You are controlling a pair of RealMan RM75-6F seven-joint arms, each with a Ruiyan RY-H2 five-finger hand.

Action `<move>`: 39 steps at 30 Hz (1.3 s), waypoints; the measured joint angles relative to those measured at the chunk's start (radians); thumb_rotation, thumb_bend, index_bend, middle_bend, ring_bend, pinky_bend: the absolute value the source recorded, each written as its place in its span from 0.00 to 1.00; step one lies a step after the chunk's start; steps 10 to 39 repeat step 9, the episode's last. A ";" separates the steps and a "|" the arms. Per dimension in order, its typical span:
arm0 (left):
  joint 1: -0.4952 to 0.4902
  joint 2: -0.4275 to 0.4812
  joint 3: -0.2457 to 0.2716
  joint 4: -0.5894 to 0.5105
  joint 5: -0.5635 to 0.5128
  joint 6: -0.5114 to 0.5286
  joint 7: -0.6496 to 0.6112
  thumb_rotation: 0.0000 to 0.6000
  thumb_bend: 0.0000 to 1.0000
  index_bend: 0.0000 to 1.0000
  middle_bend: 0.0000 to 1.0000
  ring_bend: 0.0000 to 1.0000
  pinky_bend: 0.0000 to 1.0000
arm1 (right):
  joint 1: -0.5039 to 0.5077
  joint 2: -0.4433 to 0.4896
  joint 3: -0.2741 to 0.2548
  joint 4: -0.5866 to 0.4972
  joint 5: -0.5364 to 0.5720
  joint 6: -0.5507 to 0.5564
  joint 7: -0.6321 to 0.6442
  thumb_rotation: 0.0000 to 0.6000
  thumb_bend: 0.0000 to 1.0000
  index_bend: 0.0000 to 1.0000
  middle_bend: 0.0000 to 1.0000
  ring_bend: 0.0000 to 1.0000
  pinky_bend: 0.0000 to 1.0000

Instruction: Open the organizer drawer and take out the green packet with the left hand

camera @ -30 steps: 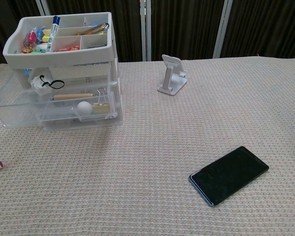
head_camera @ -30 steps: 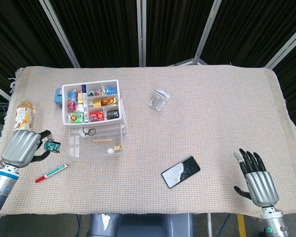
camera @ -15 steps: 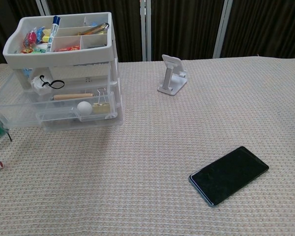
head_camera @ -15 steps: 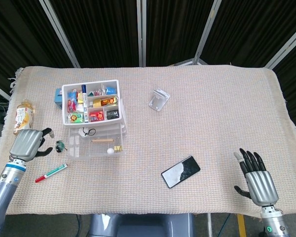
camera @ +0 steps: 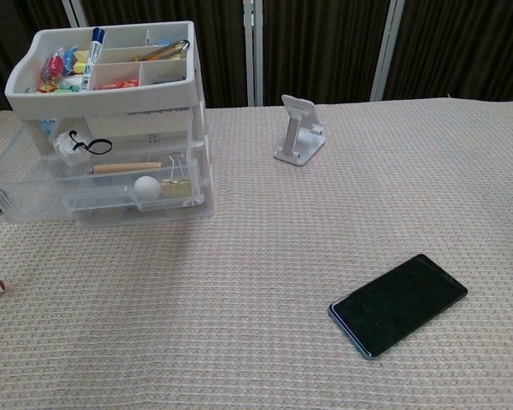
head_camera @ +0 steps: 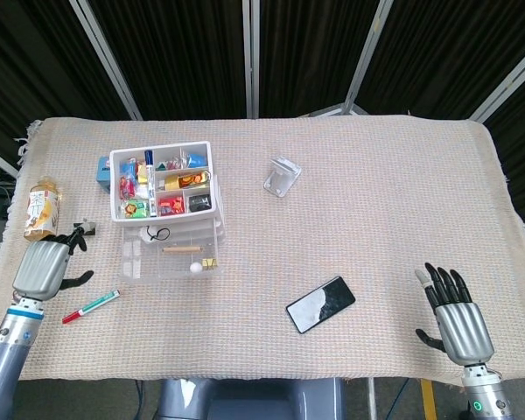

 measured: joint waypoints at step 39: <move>0.118 -0.046 0.065 0.086 0.071 0.091 -0.074 1.00 0.09 0.00 0.00 0.00 0.00 | 0.001 0.008 0.012 -0.005 0.007 0.008 0.010 1.00 0.00 0.00 0.00 0.00 0.00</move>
